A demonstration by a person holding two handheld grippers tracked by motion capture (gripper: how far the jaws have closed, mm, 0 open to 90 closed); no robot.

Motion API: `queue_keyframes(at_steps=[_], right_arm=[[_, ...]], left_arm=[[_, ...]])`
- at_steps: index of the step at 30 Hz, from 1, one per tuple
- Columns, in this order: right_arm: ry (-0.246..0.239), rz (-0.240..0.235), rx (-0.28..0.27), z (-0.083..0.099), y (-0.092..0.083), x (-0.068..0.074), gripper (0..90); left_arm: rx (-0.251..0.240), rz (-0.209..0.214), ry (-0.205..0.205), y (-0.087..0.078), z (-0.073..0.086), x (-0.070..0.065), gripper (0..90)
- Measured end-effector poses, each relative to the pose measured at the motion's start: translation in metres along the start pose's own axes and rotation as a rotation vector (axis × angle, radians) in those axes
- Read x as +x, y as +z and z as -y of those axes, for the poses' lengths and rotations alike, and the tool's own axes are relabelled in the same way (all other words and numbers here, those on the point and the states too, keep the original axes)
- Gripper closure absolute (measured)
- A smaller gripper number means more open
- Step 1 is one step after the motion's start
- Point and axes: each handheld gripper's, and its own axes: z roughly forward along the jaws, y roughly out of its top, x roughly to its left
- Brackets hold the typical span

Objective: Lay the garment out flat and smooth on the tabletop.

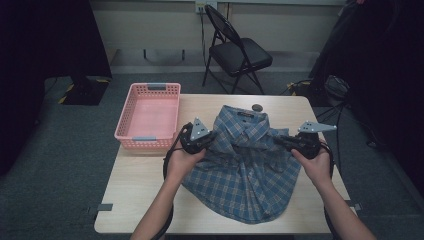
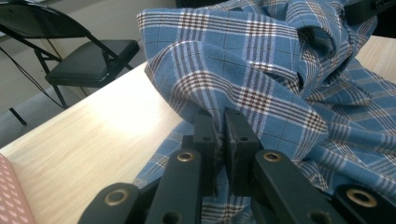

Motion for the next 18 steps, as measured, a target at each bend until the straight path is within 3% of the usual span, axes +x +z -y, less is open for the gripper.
queue_keyframes(at_steps=[18], right_arm=[[0.028, 0.012, -0.025, -0.013, 0.007, -0.013, 83.1]], left_arm=[[-0.014, -0.016, 0.001, 0.010, -0.011, 0.007, 84.4]])
